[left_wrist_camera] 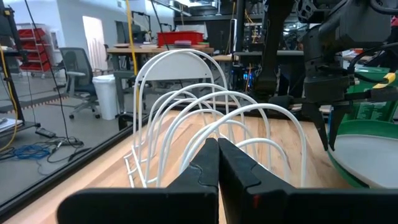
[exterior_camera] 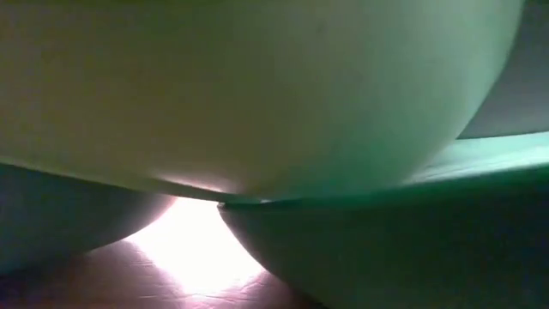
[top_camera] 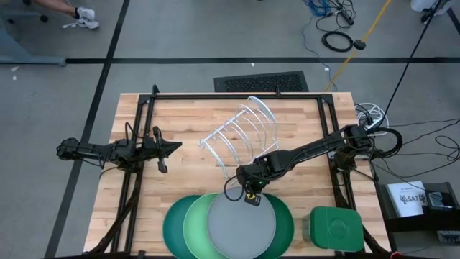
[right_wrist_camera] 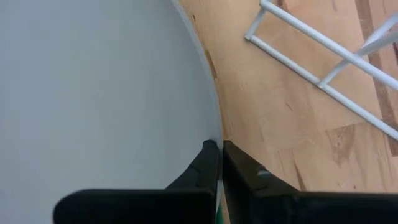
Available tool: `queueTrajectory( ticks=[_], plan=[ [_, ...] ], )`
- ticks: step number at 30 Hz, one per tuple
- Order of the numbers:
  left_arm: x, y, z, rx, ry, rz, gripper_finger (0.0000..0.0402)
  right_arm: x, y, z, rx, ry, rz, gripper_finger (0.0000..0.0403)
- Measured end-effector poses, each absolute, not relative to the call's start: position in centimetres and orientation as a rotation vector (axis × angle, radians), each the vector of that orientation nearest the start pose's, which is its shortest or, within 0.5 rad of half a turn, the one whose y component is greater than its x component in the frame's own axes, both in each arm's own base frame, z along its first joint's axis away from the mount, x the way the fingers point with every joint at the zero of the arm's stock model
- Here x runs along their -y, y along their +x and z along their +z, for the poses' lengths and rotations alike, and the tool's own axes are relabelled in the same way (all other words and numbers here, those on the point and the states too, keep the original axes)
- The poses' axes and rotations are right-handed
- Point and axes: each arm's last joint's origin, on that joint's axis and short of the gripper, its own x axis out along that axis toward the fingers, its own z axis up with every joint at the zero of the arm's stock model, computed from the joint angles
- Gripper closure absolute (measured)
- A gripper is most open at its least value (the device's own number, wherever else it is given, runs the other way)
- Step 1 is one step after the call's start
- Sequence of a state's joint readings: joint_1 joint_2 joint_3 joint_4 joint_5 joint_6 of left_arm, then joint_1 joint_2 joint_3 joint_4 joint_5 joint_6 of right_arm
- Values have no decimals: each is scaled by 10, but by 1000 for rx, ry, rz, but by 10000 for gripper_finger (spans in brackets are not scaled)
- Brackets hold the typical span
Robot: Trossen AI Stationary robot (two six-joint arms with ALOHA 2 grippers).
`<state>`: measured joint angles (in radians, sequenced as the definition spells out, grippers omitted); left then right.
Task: Sort dishes
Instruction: Put the gray plate into the dish rack
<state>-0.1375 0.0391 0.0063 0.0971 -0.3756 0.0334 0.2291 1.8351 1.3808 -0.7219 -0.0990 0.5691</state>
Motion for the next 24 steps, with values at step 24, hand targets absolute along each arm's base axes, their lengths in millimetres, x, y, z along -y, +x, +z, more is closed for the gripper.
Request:
queueTrajectory(
  ticks=[24],
  plan=[
    [3,98,172,58,17,239,401,-78,343,274,-965,322,-129,403]
  ],
)
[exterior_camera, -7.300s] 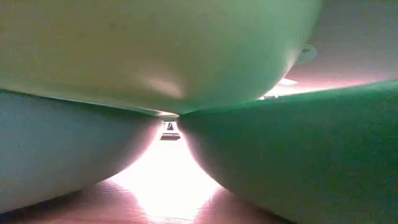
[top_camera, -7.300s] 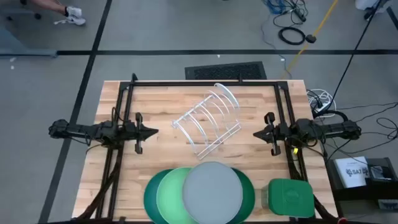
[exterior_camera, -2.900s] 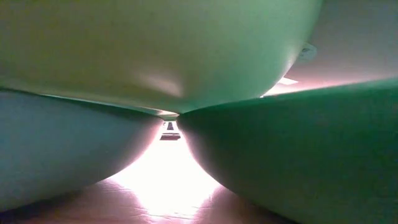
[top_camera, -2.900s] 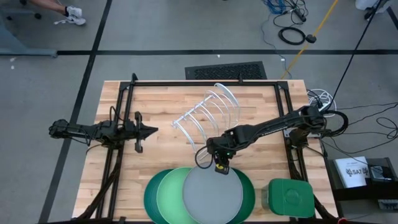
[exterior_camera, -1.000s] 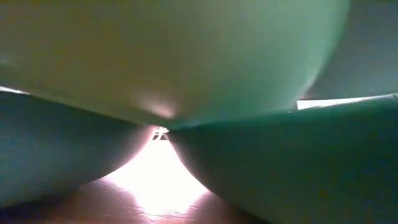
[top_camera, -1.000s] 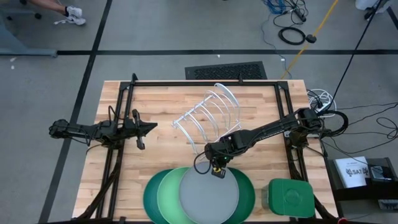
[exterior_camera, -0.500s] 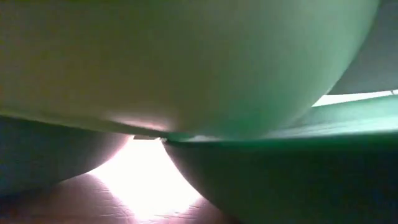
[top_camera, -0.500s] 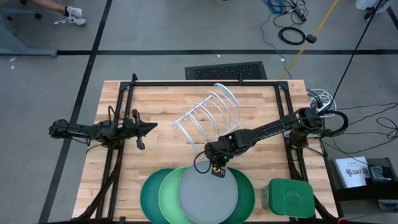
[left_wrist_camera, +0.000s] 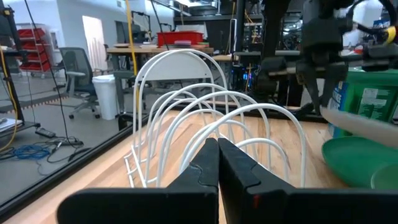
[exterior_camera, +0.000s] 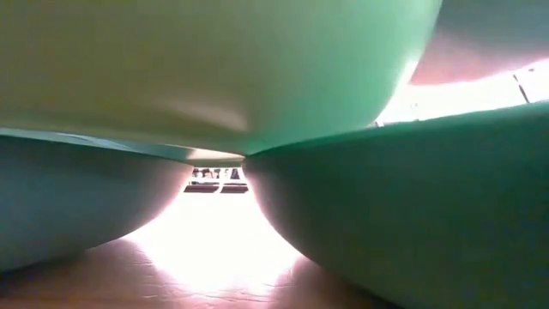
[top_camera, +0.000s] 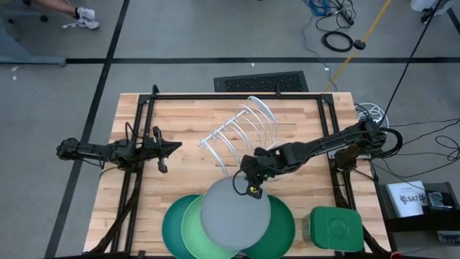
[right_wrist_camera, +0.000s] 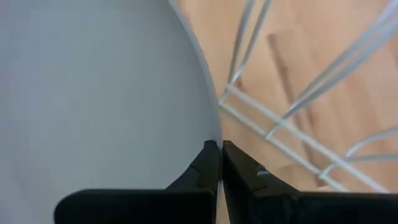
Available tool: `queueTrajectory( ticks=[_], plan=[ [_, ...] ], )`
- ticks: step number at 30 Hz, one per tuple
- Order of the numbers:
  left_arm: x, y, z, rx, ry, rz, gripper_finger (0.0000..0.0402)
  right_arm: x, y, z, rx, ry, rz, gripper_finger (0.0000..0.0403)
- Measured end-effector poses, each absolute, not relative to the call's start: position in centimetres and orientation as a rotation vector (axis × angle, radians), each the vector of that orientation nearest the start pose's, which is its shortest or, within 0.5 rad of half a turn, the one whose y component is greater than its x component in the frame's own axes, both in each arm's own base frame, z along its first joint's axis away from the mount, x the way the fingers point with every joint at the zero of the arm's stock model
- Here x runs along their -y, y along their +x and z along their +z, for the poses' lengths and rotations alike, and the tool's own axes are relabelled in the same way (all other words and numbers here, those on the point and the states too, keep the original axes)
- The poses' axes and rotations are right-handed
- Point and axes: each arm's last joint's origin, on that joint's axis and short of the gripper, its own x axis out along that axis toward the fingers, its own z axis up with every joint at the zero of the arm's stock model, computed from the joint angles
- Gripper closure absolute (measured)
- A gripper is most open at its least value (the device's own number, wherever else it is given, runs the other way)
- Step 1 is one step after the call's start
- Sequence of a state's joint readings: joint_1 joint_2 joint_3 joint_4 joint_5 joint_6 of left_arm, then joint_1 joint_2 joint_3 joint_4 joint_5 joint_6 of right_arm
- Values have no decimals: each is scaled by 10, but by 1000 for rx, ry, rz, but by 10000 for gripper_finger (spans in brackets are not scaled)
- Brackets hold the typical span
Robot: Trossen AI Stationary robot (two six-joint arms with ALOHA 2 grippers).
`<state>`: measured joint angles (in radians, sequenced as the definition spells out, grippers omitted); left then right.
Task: Sort dishes
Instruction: Put the gray plate into the dish rack
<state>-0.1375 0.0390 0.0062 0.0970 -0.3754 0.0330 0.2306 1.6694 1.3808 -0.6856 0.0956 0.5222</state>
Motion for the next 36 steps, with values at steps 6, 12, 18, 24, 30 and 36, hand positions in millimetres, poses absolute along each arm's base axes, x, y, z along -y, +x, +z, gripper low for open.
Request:
queueTrajectory(
  ticks=[6,12,18,24,30,36],
  plan=[
    [3,98,172,59,16,239,401,-71,333,300,-821,257,-228,403],
    [3,98,172,59,16,239,401,-67,318,328,-671,178,-322,403],
    [3,98,172,58,17,239,401,-69,304,349,-559,119,-364,403],
    [3,98,172,58,17,239,401,-75,289,364,-471,46,-463,403],
    [3,98,172,58,17,239,401,-83,279,370,-414,-21,-559,403],
    [3,98,172,58,17,239,401,-90,271,374,-322,-95,-748,403]
  ],
)
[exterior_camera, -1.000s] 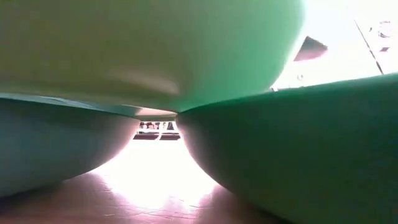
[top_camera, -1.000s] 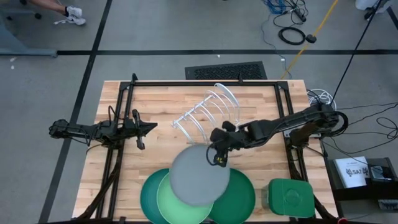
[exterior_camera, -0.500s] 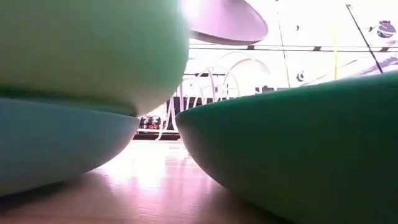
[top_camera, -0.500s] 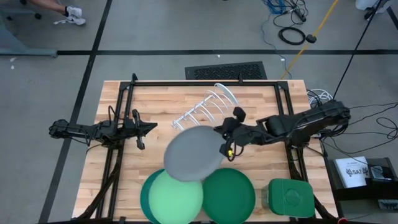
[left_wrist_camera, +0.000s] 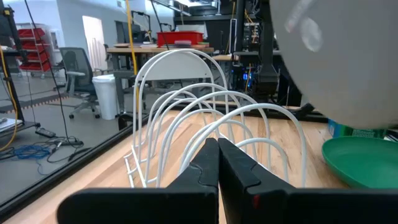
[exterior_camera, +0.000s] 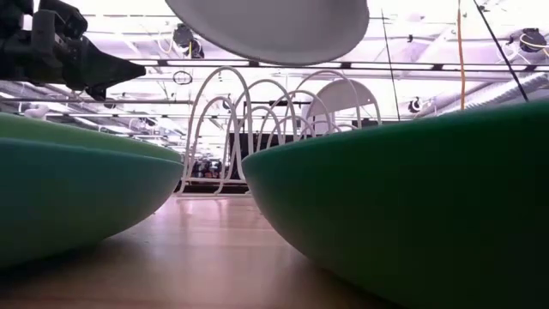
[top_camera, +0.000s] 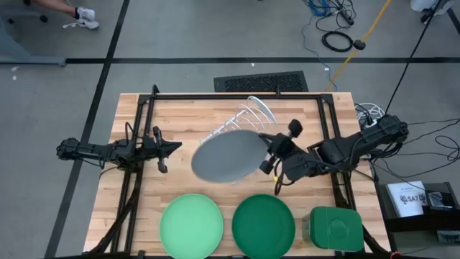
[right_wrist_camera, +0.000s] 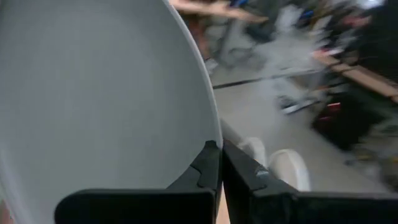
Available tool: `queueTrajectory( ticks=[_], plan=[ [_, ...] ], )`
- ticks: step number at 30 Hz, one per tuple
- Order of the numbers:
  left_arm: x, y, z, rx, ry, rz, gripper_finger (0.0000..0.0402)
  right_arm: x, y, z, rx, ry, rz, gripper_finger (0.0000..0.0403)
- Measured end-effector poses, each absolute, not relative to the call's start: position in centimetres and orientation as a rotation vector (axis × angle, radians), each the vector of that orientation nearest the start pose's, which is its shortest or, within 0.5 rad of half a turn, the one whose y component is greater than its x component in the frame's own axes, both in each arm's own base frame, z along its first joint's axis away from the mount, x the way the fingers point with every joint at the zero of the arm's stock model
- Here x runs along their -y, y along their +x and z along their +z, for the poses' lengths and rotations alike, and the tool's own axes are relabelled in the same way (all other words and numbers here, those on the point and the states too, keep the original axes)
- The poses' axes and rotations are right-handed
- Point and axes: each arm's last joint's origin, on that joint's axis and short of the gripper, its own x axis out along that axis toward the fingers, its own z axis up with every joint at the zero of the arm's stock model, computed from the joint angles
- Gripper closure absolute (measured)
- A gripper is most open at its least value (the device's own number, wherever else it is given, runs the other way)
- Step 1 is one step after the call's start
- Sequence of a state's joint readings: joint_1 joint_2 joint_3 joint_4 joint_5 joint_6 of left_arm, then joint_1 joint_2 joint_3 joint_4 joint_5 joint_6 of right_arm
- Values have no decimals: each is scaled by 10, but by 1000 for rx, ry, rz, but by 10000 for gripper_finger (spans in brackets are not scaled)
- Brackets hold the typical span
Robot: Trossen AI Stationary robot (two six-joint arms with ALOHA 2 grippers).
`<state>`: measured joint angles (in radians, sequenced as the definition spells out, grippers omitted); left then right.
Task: Sort dishes
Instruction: Put the gray plate into the dish rack
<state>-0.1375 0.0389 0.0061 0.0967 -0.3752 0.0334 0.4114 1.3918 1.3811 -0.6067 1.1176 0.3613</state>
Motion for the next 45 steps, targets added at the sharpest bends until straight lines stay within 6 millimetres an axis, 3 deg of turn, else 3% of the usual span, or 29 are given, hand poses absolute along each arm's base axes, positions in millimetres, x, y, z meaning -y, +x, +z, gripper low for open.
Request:
queueTrajectory(
  ticks=[9,17,35,41,45],
  plan=[
    [3,98,172,58,17,239,401,-100,262,389,-105,-167,-1094,402],
    [3,98,172,58,17,239,401,-98,267,400,-96,-155,-1115,402],
    [3,97,182,160,-10,229,401,-70,282,411,-177,-252,-1133,402],
    [3,96,187,214,-24,220,401,-60,279,415,-203,-284,-1174,402],
    [4,95,191,263,-32,190,401,-57,265,424,-205,-292,-1156,402]
  ],
)
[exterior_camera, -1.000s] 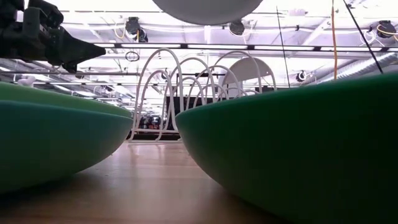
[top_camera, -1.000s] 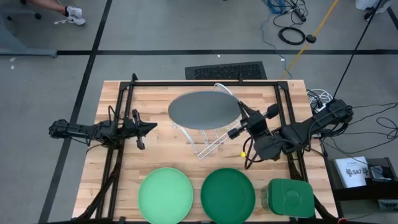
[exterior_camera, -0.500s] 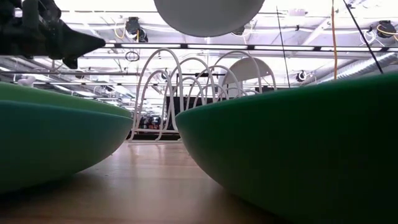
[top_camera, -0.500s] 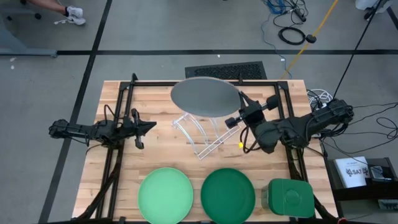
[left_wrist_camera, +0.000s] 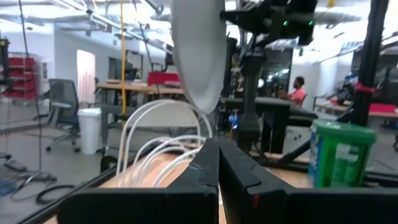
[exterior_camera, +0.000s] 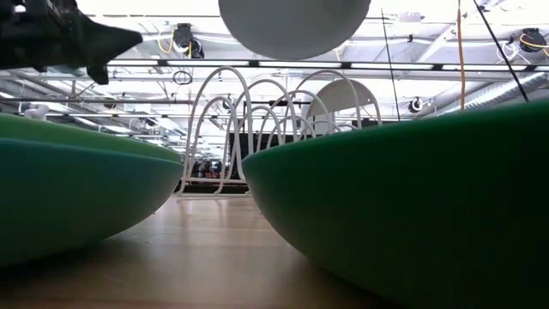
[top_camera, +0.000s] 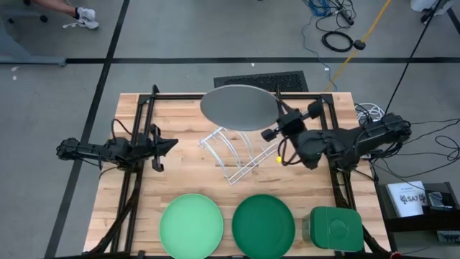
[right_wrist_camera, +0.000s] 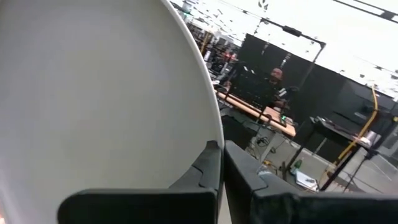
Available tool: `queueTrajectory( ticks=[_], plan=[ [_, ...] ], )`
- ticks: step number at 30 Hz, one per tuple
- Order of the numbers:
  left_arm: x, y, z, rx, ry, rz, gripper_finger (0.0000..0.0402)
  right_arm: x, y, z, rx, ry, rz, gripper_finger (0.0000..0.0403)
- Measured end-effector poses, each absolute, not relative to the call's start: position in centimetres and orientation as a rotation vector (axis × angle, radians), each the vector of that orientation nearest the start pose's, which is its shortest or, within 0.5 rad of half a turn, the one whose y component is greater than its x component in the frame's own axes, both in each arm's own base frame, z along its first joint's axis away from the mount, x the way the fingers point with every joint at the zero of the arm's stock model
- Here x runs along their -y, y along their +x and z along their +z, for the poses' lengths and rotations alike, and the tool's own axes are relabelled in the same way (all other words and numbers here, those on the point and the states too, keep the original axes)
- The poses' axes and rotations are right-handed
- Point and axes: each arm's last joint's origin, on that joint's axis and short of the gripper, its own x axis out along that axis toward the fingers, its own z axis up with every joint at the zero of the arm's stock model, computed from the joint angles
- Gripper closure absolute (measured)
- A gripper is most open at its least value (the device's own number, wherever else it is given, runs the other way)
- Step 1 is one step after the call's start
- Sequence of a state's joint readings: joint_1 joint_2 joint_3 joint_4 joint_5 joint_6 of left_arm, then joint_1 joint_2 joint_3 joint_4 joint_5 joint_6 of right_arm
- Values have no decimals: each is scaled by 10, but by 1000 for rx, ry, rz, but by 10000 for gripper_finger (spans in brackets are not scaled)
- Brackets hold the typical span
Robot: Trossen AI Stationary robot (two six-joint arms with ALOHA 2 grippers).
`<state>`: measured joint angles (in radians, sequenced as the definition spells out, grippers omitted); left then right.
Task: Sort dishes
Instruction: Put the gray plate into the dish rack
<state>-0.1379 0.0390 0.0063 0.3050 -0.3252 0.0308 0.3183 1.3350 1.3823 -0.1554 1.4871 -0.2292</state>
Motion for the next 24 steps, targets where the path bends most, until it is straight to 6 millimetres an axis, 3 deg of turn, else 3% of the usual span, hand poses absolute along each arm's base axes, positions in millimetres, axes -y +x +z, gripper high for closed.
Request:
queueTrajectory(
  ticks=[7,15,19,24],
  plan=[
    [4,94,194,295,-41,180,401,-60,214,444,-184,-281,-1079,402],
    [4,94,195,305,-68,192,401,-46,165,442,-128,-203,-1126,402],
    [3,94,195,312,-97,204,401,-37,159,432,-117,-177,-1163,402],
    [2,93,196,315,-101,224,401,-31,173,421,-129,-182,-1220,403]
  ],
)
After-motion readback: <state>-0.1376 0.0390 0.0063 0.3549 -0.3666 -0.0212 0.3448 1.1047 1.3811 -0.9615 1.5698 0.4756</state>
